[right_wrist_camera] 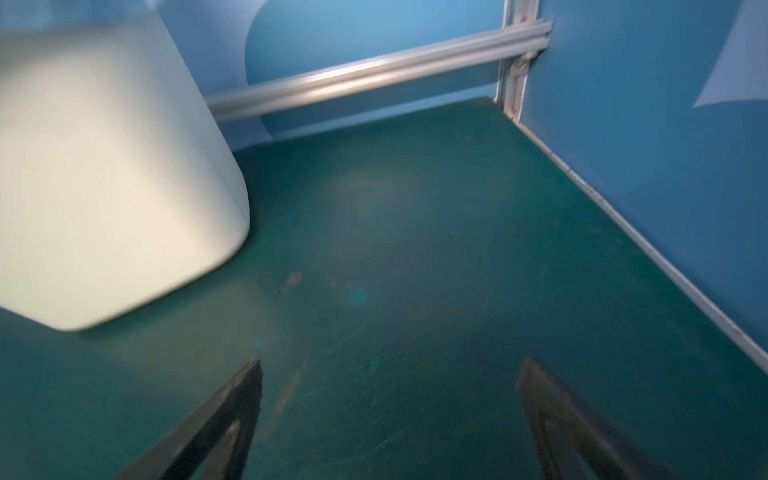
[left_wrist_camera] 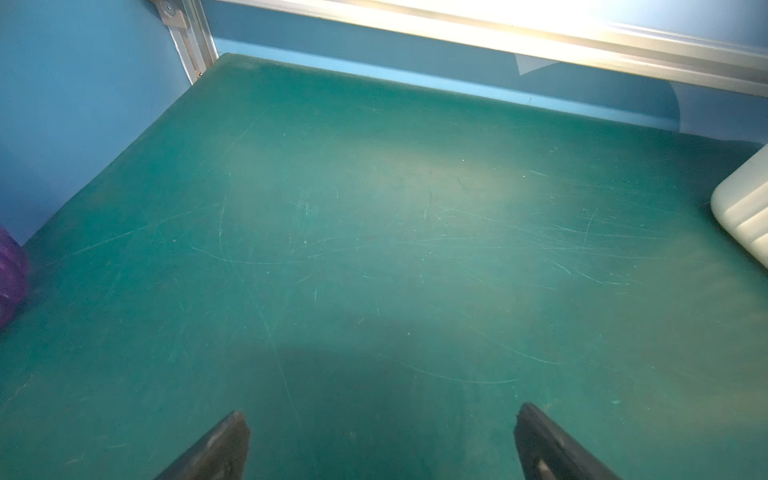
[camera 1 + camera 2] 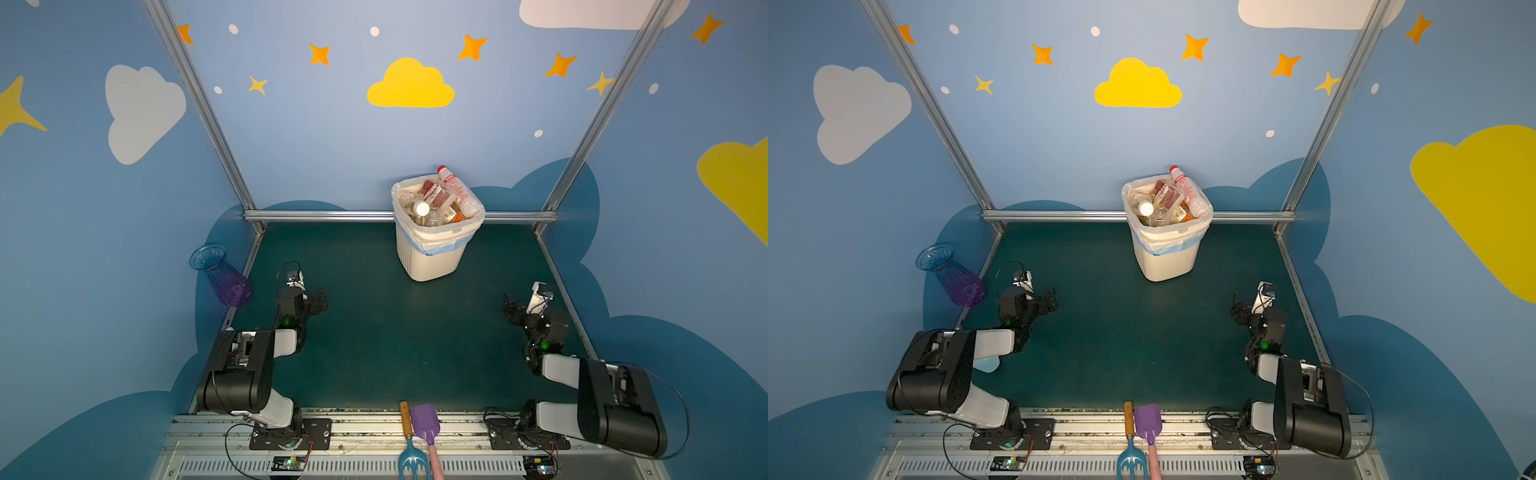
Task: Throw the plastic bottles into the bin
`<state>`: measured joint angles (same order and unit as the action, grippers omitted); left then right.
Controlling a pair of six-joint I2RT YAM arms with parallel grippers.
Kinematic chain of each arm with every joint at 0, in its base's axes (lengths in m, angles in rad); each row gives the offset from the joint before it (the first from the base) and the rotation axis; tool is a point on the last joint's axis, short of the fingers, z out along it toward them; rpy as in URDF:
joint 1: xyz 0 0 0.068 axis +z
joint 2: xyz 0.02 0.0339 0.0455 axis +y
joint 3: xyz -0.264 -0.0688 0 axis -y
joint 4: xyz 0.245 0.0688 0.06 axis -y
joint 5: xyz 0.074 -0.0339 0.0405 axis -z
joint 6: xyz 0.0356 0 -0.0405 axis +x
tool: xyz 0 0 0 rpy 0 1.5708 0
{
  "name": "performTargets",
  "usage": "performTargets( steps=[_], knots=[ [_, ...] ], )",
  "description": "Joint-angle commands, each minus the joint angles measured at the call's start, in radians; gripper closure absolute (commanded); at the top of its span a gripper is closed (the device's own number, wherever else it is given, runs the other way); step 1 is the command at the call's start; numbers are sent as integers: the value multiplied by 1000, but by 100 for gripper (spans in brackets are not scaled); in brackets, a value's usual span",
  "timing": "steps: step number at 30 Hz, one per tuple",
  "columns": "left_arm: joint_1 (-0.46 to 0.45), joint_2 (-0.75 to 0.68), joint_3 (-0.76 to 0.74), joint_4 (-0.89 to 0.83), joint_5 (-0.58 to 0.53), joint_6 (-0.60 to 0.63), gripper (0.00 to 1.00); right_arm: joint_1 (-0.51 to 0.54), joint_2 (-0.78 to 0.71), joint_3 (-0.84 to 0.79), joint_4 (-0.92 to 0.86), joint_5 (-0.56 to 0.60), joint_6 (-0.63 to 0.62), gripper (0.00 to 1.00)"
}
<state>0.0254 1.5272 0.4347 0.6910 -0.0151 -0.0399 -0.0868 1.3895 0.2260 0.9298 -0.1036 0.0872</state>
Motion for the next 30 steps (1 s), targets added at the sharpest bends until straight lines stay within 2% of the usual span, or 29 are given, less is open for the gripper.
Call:
performTargets(
  steps=[1, 2, 3, 4, 5, 7, 9, 11, 13, 21, 30],
  knots=[
    [1, -13, 7, -3, 2, 6, 0, 134, 105, 48, 90, 31, -141, 3],
    [2, -13, 7, -3, 3, 6, 0, 178, 139, 102, 39, 93, -177, 3],
    [1, -13, 7, -4, 3, 6, 0, 170, 154, 152, -35, 155, -128, 3],
    [2, -11, 10, -6, 3, 6, 0, 98, 140, 183, -118, 46, -75, 3],
    [2, -9, 15, -12, 2, 6, 0, 68, 119, 198, -176, -26, -81, 3],
    [0, -9, 15, -13, 3, 8, 0, 111, 138, 179, -108, 66, -91, 3],
    [-12, -11, 5, 1, -4, 22, 0, 133, 114, 181, -150, 107, -107, 3],
    [-16, -5, 22, -17, -19, 17, 0, 132, 137, 185, -122, 182, -66, 3],
    [4, 2, 30, -32, 15, 6, 0, 123, 129, 188, -142, 160, -63, 3],
    [9, -2, 23, -23, 30, 8, 0, 130, 126, 190, -151, 172, -72, 3],
    [-22, -17, 0, 6, -24, 24, 0, 150, 120, 179, -135, 200, -87, 3]
  ],
)
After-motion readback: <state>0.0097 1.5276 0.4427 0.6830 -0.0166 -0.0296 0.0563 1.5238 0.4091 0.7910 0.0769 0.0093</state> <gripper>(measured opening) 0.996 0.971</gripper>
